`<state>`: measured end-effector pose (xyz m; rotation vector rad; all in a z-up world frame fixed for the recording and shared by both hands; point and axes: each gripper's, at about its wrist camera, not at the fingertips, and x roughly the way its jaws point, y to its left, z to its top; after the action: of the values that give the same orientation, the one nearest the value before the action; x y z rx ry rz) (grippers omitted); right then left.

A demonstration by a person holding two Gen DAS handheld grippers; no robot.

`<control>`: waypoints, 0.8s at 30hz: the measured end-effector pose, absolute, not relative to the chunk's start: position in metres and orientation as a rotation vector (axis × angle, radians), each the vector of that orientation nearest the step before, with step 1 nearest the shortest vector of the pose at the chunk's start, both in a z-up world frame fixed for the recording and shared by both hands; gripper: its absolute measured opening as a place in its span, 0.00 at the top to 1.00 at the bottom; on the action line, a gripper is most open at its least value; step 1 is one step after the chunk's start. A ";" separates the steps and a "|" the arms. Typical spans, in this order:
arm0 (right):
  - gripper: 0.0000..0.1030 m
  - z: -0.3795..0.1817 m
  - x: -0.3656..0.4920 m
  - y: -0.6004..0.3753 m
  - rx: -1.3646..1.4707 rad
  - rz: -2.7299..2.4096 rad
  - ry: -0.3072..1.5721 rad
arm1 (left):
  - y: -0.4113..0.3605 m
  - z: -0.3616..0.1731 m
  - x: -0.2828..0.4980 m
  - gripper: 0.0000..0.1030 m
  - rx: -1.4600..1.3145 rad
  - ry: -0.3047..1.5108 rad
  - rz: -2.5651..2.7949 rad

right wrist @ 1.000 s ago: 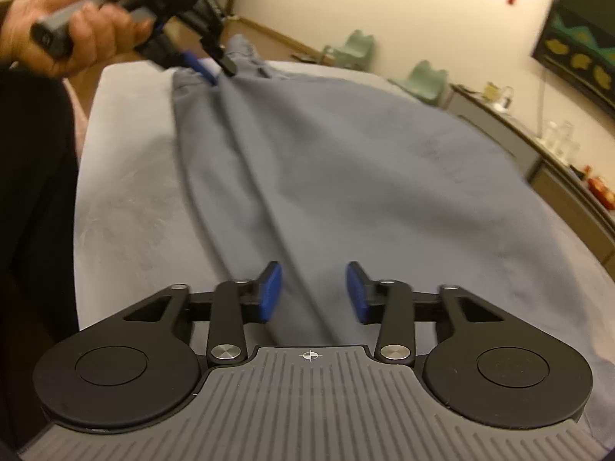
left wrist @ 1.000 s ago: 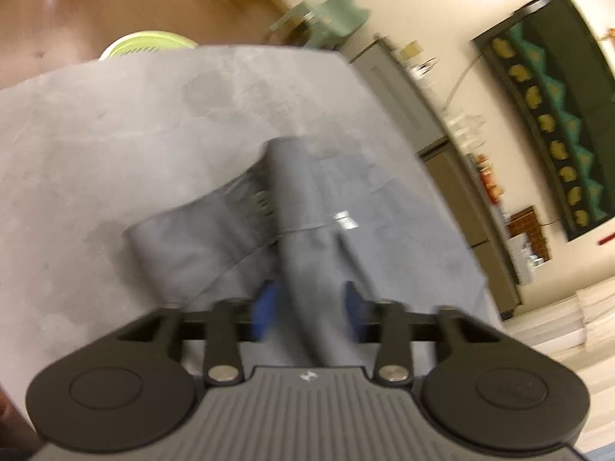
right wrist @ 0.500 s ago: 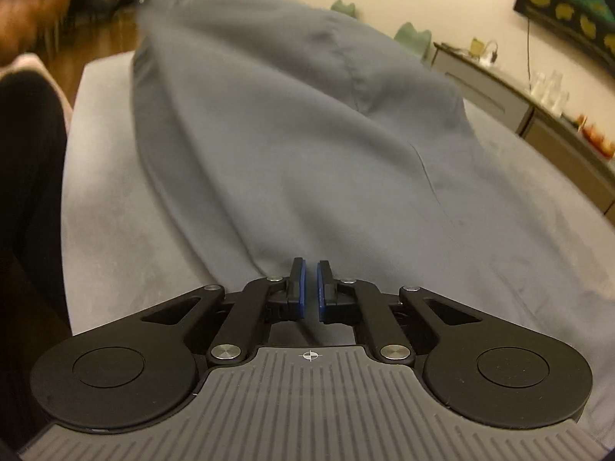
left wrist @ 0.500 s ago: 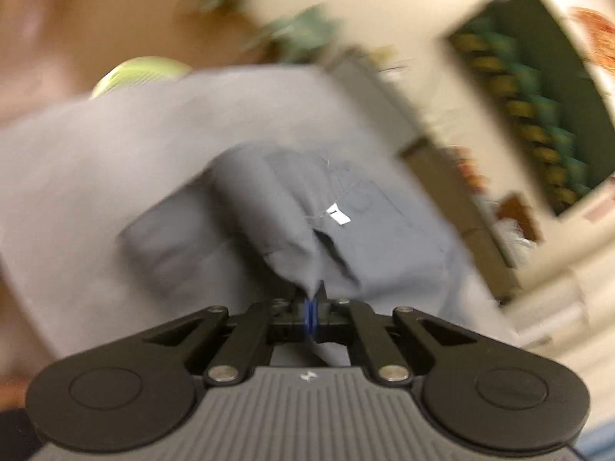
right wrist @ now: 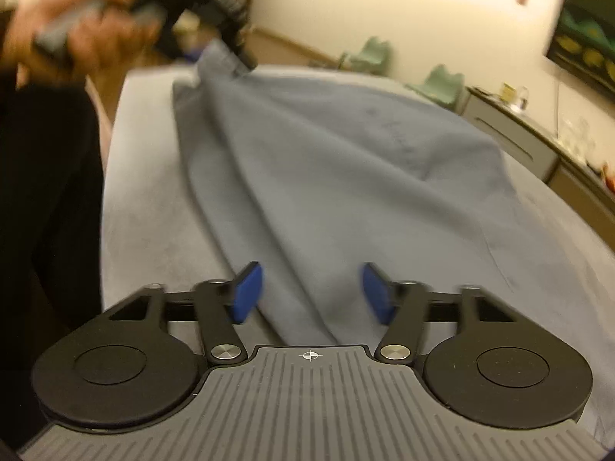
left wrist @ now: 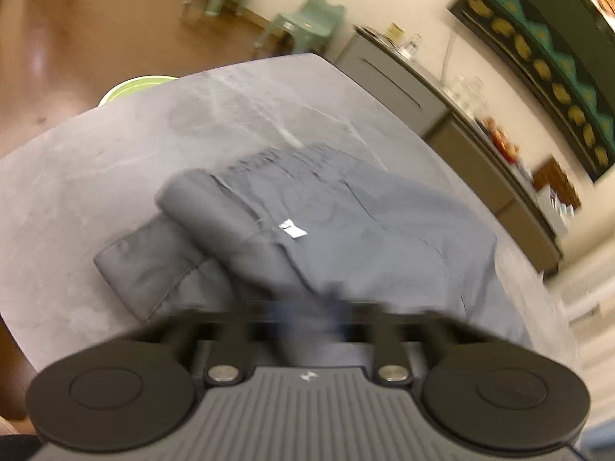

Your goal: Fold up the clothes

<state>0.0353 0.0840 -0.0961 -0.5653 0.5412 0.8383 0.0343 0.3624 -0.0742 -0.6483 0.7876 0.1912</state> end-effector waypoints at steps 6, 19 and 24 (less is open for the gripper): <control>1.00 -0.062 0.006 0.069 -0.608 0.810 0.508 | 0.358 -0.078 -0.033 0.99 -0.671 0.825 0.199; 1.00 -0.093 0.012 0.067 -0.692 0.707 0.567 | 0.375 -0.128 0.055 0.93 -0.738 0.901 0.222; 1.00 -0.084 0.033 0.057 -0.624 0.620 0.561 | 0.375 -0.099 0.055 0.87 -0.782 0.737 0.132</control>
<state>0.0326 0.0570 -0.0840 -0.6238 0.5615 0.6201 0.0549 0.3752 -0.0991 -0.7818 0.7365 0.1323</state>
